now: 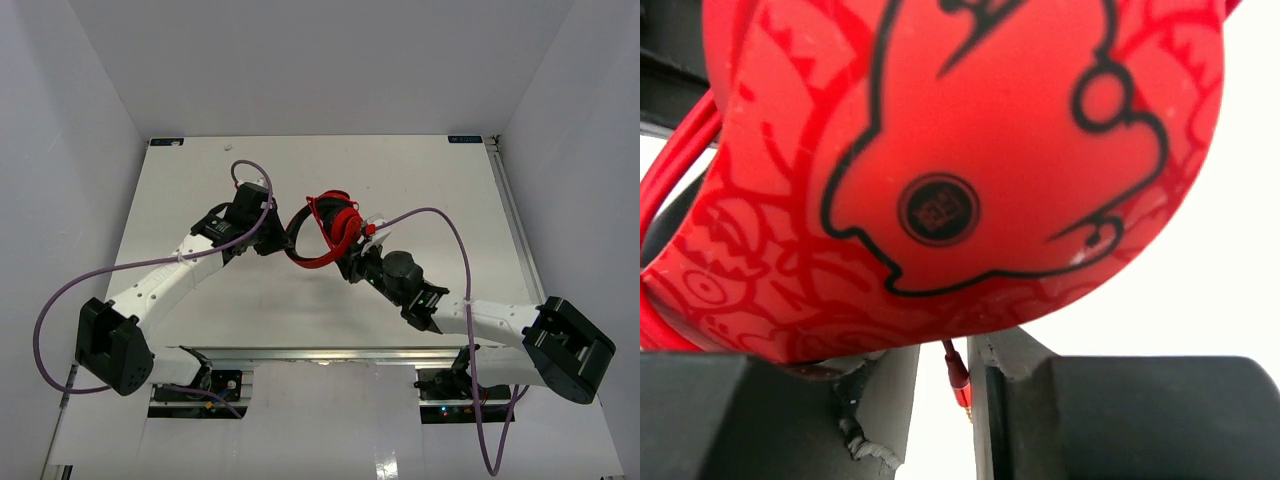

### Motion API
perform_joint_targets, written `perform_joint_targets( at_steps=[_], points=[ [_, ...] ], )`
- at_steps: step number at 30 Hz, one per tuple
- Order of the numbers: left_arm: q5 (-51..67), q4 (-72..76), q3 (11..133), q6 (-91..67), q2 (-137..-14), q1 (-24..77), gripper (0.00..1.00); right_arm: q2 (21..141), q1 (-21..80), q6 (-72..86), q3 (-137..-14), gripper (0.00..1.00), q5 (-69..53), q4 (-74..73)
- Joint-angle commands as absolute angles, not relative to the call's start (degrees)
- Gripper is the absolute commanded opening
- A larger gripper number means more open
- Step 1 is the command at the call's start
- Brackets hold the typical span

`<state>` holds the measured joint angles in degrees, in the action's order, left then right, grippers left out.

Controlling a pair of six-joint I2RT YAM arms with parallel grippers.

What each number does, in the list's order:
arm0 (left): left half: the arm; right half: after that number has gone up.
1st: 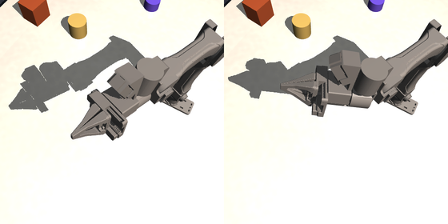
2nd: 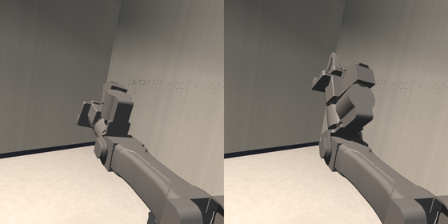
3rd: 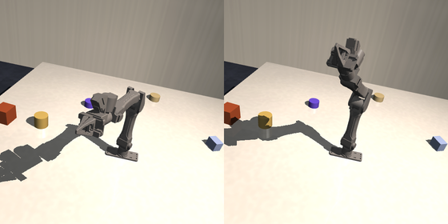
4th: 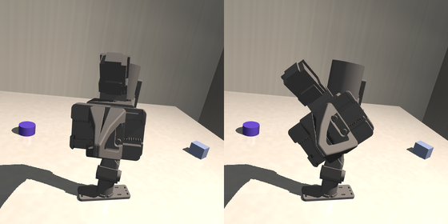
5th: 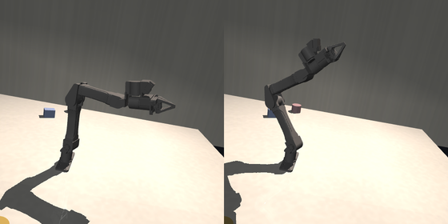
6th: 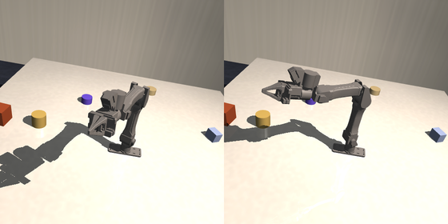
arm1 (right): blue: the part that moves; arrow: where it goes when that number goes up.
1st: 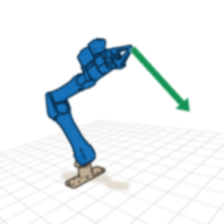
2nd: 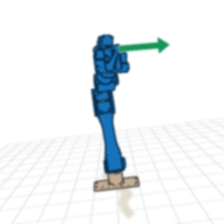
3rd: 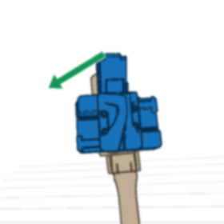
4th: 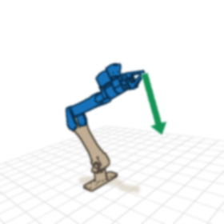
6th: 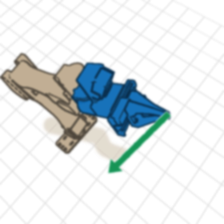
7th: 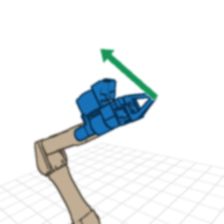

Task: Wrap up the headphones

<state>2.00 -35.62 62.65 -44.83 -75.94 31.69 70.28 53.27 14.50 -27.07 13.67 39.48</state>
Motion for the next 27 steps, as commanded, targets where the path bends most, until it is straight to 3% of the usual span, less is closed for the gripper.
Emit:
perform_joint_targets(
  at_steps=[1, 6, 10, 18, 20, 24, 27],
  points=[
    [-0.58, -35.99, 65.61, -44.09, -77.09, 32.61, 0.0, 70.38, 53.44, 14.5, -26.06, 0.3, 14.57, 45.55],
    [-5.05, -37.75, 66.69, -45.08, -78.13, 32.45, 0.0, 69.56, 53.44, 14.47, -25.21, 0.29, 15.29, 45.44],
    [-7.7, -38.93, 67.9, -45.85, -78.98, 32.09, 0.0, 68.92, 53.44, 14.42, -25.05, 0.4, 14.37, 43.93],
    [-13.04, -41.64, 71.99, -46.41, -83.33, 31.08, 0.0, 66.94, 53.44, 14.76, -24.35, 0.42, 12.82, 37.43],
    [-14.75, -42.52, 73.14, -46.43, -84.43, 30.95, 0.0, 65.75, 53.44, 15.04, -23.8, 0.37, 12.69, 35.77],
    [-17.27, -43.15, 74.17, -46.58, -85.77, 30.5, 0.0, 62.41, 53.45, 15.88, -22.06, 0.15, 11.31, 34.05],
    [-18.83, -43.24, 74.18, -46.76, -86.03, 30.41, 0.0, 61.41, 53.36, 16.48, -22.72, 0.08, 9.15, 31.64]
  ],
)
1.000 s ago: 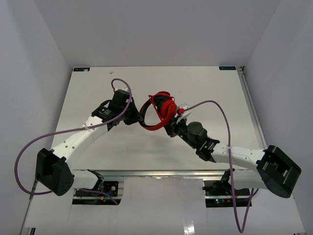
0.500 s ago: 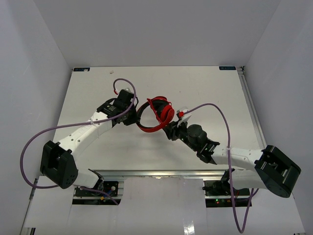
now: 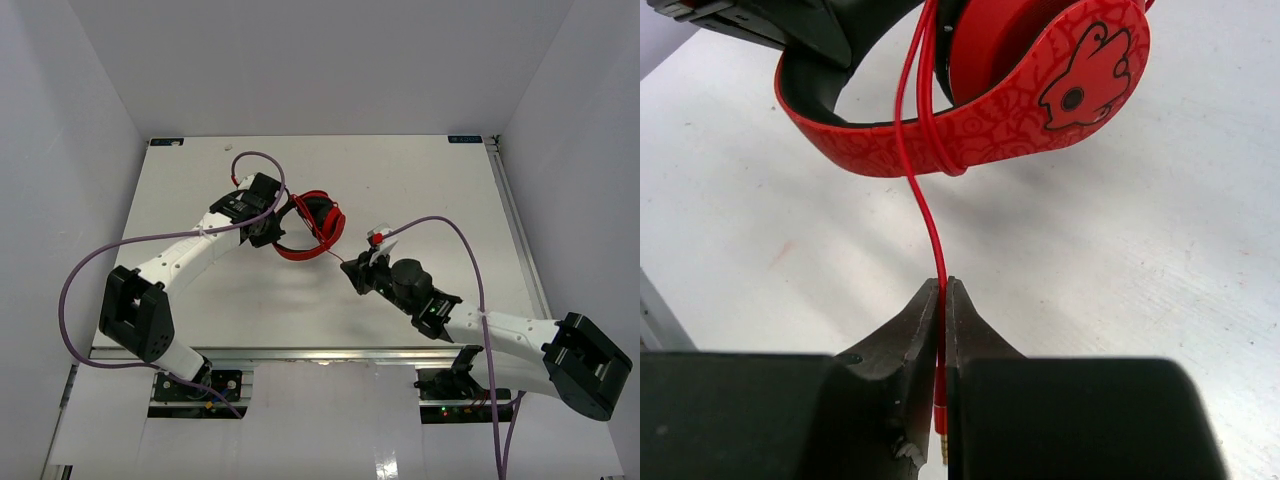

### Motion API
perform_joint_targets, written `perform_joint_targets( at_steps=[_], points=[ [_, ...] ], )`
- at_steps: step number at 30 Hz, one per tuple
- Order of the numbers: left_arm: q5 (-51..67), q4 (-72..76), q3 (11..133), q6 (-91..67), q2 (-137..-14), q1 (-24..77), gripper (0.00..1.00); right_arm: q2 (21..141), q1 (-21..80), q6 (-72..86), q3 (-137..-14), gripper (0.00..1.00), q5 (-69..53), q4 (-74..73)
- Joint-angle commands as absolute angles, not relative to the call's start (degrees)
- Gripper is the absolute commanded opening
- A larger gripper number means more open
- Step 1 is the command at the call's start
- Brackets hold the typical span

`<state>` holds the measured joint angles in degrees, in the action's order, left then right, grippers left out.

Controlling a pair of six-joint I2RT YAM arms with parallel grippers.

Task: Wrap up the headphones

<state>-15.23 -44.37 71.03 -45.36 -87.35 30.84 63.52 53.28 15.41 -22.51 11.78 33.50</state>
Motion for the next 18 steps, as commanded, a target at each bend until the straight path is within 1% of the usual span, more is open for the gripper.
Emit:
perform_joint_targets(
  at_steps=[1, 5, 10, 14, 18],
  points=[
    [-19.26, -43.24, 74.18, -46.8, -86.18, 30.41, 0.0, 61.44, 53.35, 17.12, -23.08, 0.08, 8.47, 30.87],
    [-20.32, -43.33, 74.2, -47.13, -86.7, 30.41, 0.0, 62.62, 53.35, 18.06, -24.26, 0.08, 7.18, 29.47],
    [-19.59, -43.15, 74.36, -47.46, -86.84, 30.32, 0.0, 65.22, 53.35, 17.84, -25.05, 0.08, 8.8, 29.45],
    [-15.53, -42.34, 74.13, -48.03, -86.55, 29.9, 0.0, 69.02, 53.28, 16.96, -24.23, 0.08, 13.1, 33.98],
    [-8.51, -39.43, 72.21, -48.34, -85.48, 29.88, 0.0, 71.22, 53.13, 16.18, -22.77, 0.08, 15.37, 41.22]
  ],
)
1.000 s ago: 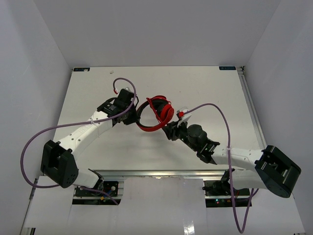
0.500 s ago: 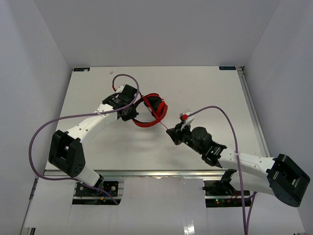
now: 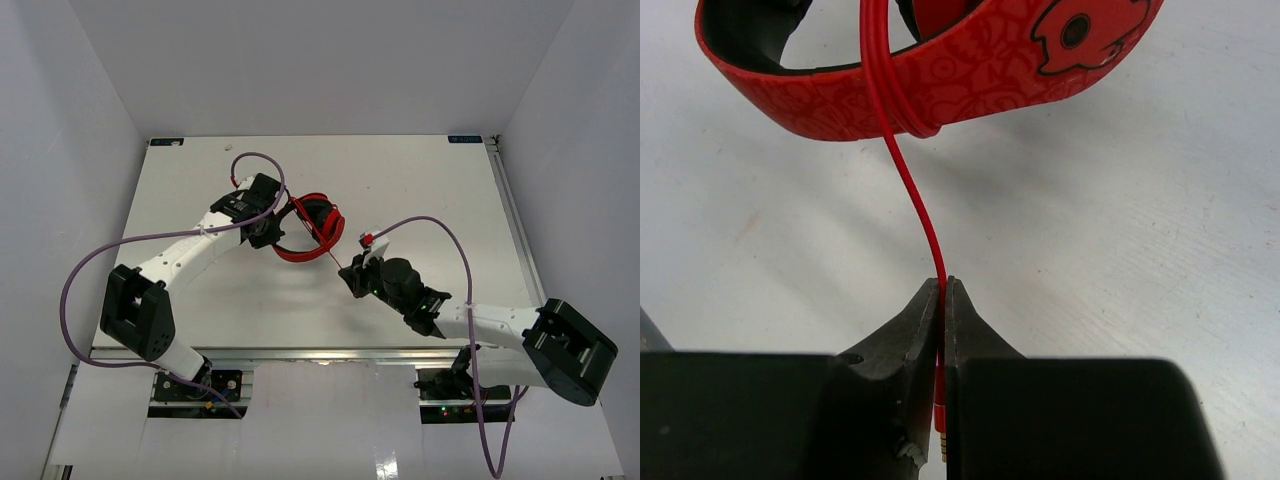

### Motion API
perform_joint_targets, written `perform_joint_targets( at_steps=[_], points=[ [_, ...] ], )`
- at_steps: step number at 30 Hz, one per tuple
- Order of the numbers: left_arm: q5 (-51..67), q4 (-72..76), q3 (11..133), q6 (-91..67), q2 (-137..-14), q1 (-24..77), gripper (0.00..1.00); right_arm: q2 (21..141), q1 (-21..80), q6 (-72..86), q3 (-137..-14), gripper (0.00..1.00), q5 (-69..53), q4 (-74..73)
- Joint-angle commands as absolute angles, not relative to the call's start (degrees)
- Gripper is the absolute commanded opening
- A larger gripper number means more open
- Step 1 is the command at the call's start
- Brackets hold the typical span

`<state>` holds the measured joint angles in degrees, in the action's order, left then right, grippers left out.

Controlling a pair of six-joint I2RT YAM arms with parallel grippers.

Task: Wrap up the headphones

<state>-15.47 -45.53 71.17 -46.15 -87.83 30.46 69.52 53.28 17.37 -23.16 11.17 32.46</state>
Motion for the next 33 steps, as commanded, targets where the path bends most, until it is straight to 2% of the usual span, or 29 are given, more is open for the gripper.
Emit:
perform_joint_targets(
  at_steps=[1, 5, 12, 18, 33],
  points=[
    [-7.02, -38.79, 71.59, -48.52, -85.17, 29.88, 0.0, 71.74, 53.07, 15.94, -22.6, 0.08, 15.83, 43.17],
    [-3.13, -36.69, 69.44, -50.07, -83.77, 29.88, 0.0, 73.71, 53.0, 15.56, -23.93, 0.08, 16.08, 47.33],
    [-4.65, -37.63, 68.78, -51.36, -82.95, 29.88, 0.0, 78.47, 52.63, 15.74, -27.27, 0.16, 15.87, 47.84],
    [-2.54, -37.58, 67.59, -54.06, -81.29, 29.88, 0.0, 80.9, 51.27, 16.08, -26.74, 0.08, 17.8, 51.71],
    [-0.53, -36.74, 68.11, -58.0, -77.52, 29.88, 0.0, 83.84, 49.93, 17.14, -24.0, 0.08, 16.44, 57.21]
  ],
)
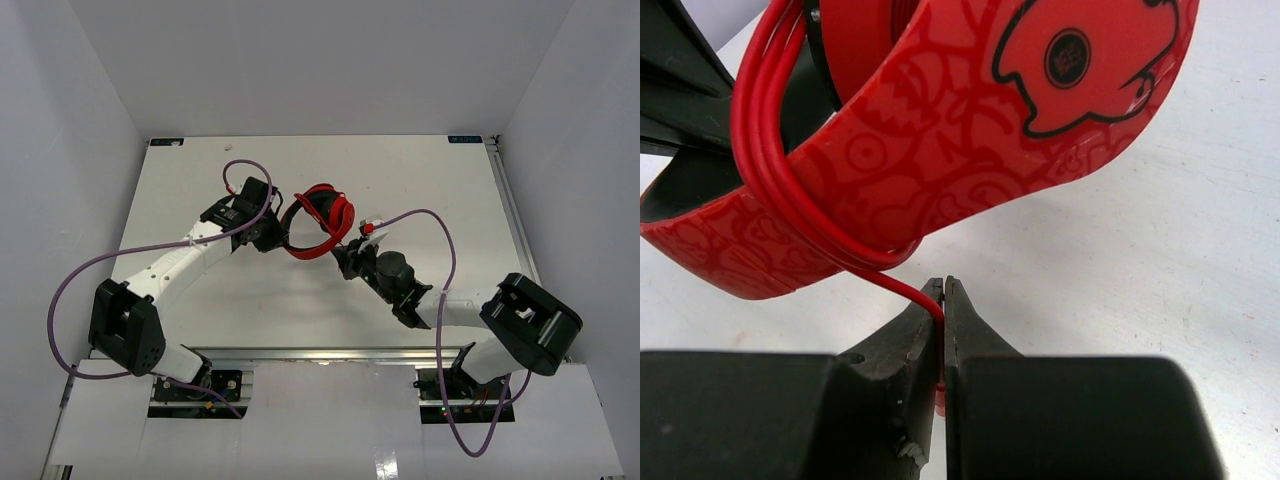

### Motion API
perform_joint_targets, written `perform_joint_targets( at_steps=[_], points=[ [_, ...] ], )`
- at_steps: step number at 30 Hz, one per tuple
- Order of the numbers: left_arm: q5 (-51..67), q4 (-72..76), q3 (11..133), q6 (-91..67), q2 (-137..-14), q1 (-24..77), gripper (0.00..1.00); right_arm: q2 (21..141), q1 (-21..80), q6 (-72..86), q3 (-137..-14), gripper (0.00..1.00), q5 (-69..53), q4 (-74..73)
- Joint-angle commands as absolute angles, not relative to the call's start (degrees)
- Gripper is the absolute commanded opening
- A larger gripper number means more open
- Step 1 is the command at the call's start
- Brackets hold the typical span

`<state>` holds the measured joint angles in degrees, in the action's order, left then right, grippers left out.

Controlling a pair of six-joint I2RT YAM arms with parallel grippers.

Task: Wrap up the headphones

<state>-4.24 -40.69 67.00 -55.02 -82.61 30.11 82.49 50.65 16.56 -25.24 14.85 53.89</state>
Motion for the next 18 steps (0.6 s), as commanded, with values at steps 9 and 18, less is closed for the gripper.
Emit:
perform_joint_targets(
  at_steps=[9, 18],
  points=[
    [2.31, -36.11, 67.91, -59.79, -75.54, 29.88, 0.0, 85.48, 48.85, 17.4, -23.74, 0.08, 16.52, 58.1],
    [-1.08, -35.86, 65.54, -60.98, -72.89, 29.88, 0.0, 85.93, 48.08, 17.91, -23.99, 0.08, 15.14, 59.14]
  ],
)
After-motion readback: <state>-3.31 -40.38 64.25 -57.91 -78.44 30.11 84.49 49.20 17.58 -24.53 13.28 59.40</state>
